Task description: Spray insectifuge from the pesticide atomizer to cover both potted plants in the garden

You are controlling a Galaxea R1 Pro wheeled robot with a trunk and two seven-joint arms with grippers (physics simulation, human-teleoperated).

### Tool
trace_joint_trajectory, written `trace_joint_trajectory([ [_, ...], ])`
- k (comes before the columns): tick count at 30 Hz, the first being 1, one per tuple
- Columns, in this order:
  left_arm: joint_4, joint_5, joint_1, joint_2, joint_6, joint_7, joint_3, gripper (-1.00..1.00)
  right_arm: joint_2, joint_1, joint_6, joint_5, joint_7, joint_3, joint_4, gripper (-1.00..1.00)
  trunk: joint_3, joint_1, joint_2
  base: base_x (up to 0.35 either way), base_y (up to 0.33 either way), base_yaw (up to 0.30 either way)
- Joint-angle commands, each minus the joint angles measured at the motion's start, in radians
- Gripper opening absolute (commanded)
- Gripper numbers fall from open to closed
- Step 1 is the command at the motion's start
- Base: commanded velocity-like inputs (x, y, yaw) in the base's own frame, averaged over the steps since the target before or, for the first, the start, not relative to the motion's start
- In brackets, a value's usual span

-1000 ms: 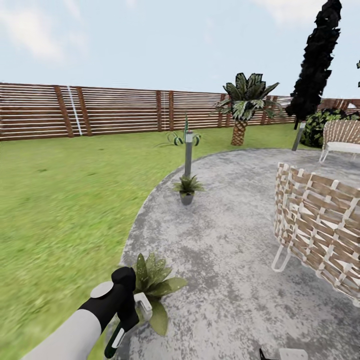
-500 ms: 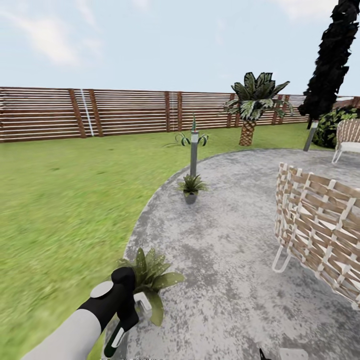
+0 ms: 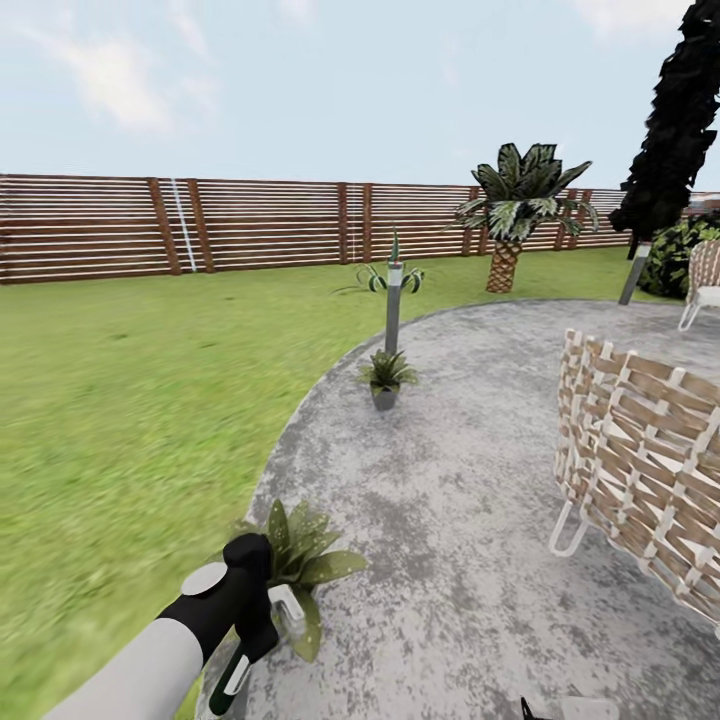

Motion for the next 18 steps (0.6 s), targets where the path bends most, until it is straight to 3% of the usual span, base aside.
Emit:
trace_joint_trajectory([
  [1, -0.001, -0.009, -0.001, 0.0, 0.007, -0.009, -0.001, -1.0, 0.0, -0.001, -0.003, 0.01, -0.005, -0.005, 0.001, 1.0, -0.001, 0.0, 0.0, 0.012, -0.018, 0.257],
  [10, -0.002, -0.009, -0.001, -0.002, 0.008, -0.008, -0.001, -1.0, 0.0, -0.001, -0.003, 0.01, -0.005, -0.005, 0.001, 1.0, -0.001, 0.0, 0.0, 0.008, -0.013, 0.27],
  [13, -0.001, -0.008, -0.001, -0.002, 0.008, -0.008, -0.001, -1.0, 0.0, -0.001, -0.003, 0.01, -0.005, -0.005, 0.001, 1.0, -0.001, 0.0, 0.0, 0.099, -0.119, 0.01],
  [18, -0.01, -0.008, -0.048, -0.046, 0.009, -0.009, 0.0, -1.0, 0.0, -0.001, -0.003, 0.01, -0.005, -0.005, 0.001, 1.0, -0.001, 0.0, 0.0, 0.012, -0.014, 0.001],
])
